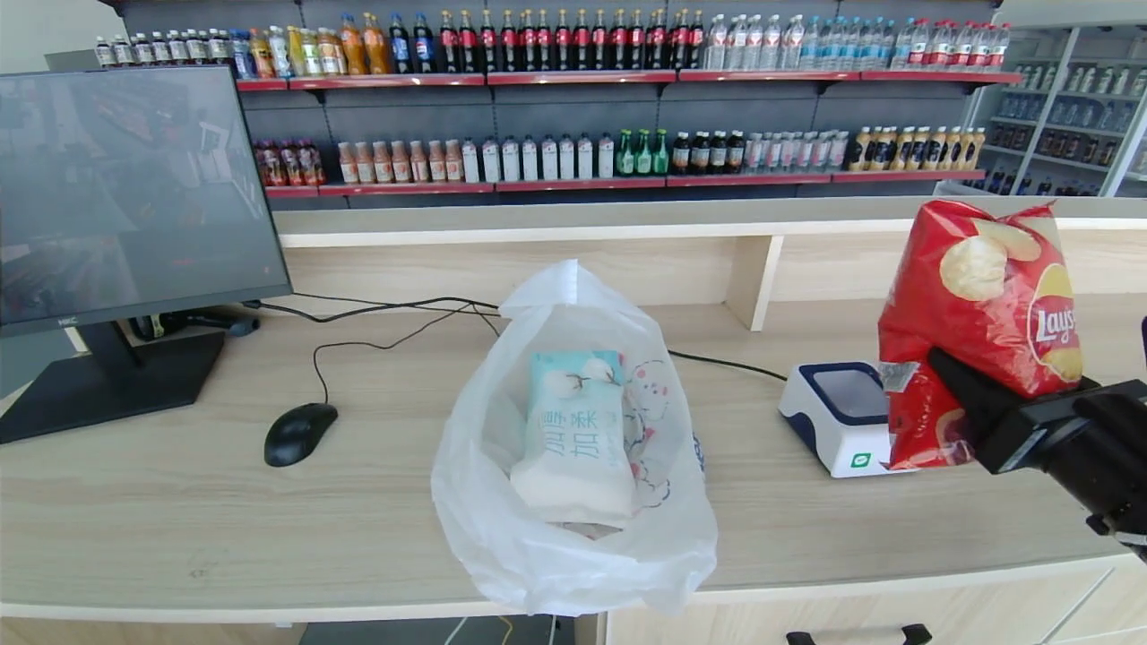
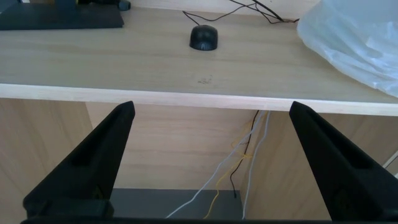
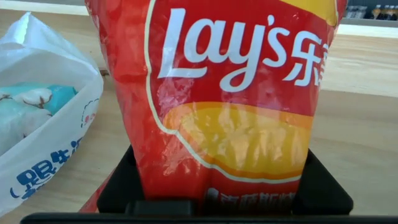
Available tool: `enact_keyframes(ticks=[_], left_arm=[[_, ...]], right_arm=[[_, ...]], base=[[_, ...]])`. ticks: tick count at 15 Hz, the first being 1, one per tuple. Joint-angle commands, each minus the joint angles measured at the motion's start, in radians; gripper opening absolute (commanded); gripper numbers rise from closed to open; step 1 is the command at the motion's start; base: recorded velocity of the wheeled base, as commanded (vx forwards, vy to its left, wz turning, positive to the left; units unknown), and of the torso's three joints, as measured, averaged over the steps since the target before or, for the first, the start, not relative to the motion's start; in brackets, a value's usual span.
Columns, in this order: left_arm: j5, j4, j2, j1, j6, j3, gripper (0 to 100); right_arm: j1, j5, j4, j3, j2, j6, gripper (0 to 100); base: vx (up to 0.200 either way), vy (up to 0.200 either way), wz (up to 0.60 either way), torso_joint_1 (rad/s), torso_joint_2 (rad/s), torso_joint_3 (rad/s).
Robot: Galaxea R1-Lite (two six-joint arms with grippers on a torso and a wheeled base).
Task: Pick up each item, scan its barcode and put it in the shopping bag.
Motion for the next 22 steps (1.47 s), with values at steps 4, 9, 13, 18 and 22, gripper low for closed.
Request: enact_keyframes(ticks=[4,9,13,18,22], left_arm=[[0.0,0.0,0.0,0.001,0.0,0.0,100],[0.0,0.0,0.0,0.001,0.0,0.0,100],[0.001,-0.007,0.0,0.001,0.0,0.0,100],[0.001,-0.007,0.0,0.001,0.0,0.0,100],[0.001,-0.007,0.0,0.001,0.002,0.0,100]], right_arm=[[-0.024,-0.14,-0.04,-0.049,0.126,-0.108,0],[0.047,-0.174,-0.047,-0.05,0.166,-0.071,0],[0.045,-0.178,-0.044,-0.032,0.2,-0.068,0],[0.035,-0.18,-0.044,-0.032,0.212,-0.065,0],[0.035,-0.18,-0.044,-0.044,0.244,-0.055,0]], base=[[0.0,0.0,0.0,0.0,0.0,0.0],[0.0,0.0,0.0,0.0,0.0,0.0],[0.0,0.0,0.0,0.0,0.0,0.0],[0.0,0.0,0.0,0.0,0.0,0.0],[0.0,0.0,0.0,0.0,0.0,0.0]])
